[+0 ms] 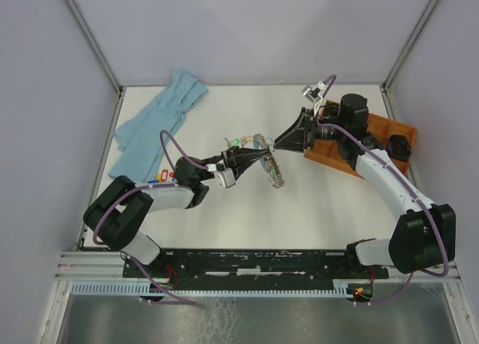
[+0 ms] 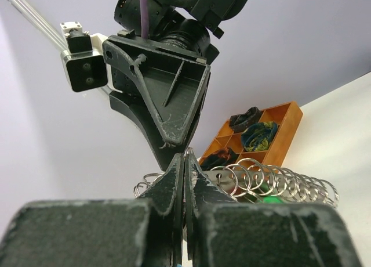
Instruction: Remove the keys from the keyring
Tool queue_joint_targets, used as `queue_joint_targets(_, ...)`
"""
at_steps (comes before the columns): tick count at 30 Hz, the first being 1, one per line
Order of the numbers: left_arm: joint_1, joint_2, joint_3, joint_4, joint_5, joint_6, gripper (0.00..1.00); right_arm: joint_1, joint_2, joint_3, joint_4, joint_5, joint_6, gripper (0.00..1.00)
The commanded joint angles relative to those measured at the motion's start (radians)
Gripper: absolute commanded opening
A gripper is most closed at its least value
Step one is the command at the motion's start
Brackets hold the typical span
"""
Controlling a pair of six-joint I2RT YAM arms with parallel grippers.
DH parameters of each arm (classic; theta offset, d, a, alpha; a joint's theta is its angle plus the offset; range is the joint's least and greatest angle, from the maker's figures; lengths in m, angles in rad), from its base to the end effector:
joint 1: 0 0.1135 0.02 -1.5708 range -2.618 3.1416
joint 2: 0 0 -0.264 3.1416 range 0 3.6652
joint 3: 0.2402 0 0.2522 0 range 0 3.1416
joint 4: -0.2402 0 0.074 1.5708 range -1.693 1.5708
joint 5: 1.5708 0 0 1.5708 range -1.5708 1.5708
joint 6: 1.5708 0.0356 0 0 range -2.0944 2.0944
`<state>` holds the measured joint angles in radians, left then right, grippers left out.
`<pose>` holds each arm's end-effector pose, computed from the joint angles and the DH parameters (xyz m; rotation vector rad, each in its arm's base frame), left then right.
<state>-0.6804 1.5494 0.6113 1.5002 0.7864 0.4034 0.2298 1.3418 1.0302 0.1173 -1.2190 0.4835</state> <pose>0.2107 -0.2030 0.2682 1.1204 0.4533 -0.6386 0.2809 0.1000 0.3360 -0.7325 1.7602 1.5565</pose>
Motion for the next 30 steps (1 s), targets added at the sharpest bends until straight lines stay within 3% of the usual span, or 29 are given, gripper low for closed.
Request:
queue_joint_targets(1, -0.005, -0.027, -0.002, 0.161, -0.027, 0.065, 0.03, 0.008, 0.001, 0.041, -0.083, 0.029, -0.085, 0.45)
queue_joint_targets(13, -0.004, -0.026, 0.004, 0.162, 0.008, 0.051, 0.03, 0.003, -0.006, 0.025, -0.003, 0.014, -0.039, 0.51)
queue_joint_targets(20, -0.004, -0.028, 0.000, 0.163, 0.012, 0.059, 0.03, 0.004, -0.010, 0.024, -0.003, -0.004, -0.052, 0.35)
queue_joint_targets(23, -0.004, -0.030, -0.005, 0.160, 0.020, 0.070, 0.03, 0.003, -0.012, 0.025, -0.005, -0.006, -0.056, 0.33)
queue_joint_targets(27, -0.005, -0.031, -0.008, 0.157, 0.033, 0.087, 0.03, 0.004, -0.013, 0.027, -0.016, 0.001, -0.062, 0.36)
queue_joint_targets(30, -0.004, -0.034, -0.008, 0.157, 0.041, 0.087, 0.03, 0.004, -0.010, 0.030, -0.046, 0.016, -0.084, 0.44)
